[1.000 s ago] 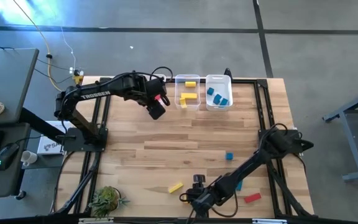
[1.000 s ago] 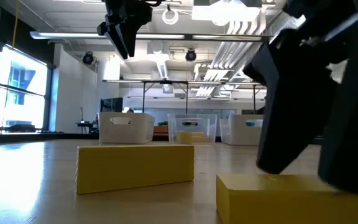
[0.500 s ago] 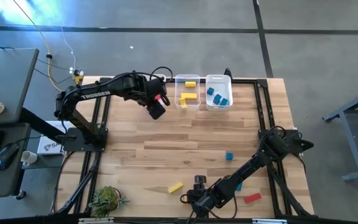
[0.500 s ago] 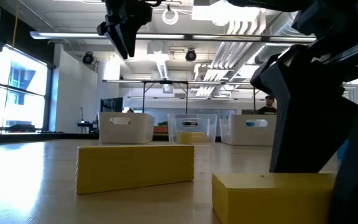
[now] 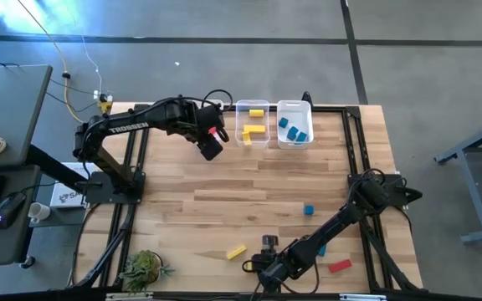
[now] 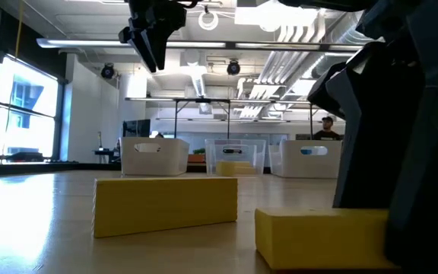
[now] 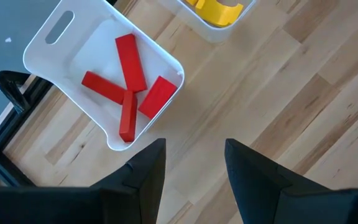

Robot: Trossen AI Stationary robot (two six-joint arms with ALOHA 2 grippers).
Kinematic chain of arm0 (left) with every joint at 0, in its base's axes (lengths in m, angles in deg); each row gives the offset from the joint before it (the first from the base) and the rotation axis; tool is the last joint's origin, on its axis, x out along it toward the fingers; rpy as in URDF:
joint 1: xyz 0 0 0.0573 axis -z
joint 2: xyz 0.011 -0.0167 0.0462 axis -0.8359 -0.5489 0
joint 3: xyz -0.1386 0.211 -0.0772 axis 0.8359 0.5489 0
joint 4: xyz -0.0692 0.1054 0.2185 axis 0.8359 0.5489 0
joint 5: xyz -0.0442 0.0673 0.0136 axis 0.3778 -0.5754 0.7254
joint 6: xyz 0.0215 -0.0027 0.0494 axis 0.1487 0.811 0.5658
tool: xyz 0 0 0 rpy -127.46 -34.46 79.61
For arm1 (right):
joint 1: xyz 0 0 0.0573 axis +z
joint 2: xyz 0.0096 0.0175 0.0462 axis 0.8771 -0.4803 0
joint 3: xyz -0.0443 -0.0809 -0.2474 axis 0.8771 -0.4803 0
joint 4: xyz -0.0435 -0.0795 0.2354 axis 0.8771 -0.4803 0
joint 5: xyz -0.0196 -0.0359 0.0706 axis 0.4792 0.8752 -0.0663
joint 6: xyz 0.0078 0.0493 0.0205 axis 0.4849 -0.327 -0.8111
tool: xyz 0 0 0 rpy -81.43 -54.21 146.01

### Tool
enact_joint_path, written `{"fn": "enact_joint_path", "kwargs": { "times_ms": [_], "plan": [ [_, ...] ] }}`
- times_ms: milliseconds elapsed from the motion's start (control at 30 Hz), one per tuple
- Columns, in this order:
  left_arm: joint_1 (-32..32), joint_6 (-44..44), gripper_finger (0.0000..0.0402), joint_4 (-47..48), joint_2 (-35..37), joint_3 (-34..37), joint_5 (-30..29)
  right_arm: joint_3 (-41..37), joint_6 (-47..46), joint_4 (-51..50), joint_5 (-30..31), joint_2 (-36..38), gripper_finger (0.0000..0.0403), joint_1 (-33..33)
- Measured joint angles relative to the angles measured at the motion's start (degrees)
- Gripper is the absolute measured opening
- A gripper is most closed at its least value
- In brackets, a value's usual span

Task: Sort & place blocks by color
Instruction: Put the yellow block into the transparent bin

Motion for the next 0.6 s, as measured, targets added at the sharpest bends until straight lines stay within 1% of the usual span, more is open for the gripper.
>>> {"fn": "enact_joint_path", "kwargs": {
  "times_ms": [133,233,300,433,600],
  "plan": [
    [0.0,0.5,0.0153,0.0,0.0,0.0,0.6,0.8,-0.2,-4.2,3.4,1.9,0.0097,-1.2],
    [0.0,2.3,0.0154,0.0,0.0,0.0,3.3,1.7,-0.2,-7.8,5.6,4.5,0.0097,-2.7],
    [0.0,3.6,0.0154,0.1,0.0,0.0,5.0,1.6,0.4,-9.6,6.0,5.4,0.0097,-4.2],
    [0.1,5.9,0.0154,0.1,0.0,0.0,6.0,1.6,3.8,-11.1,7.5,8.3,0.0097,-7.7],
    [0.1,8.6,0.0154,0.1,0.0,0.0,6.0,1.7,7.5,-14.8,8.7,11.1,0.0097,-13.8]
  ]
}}
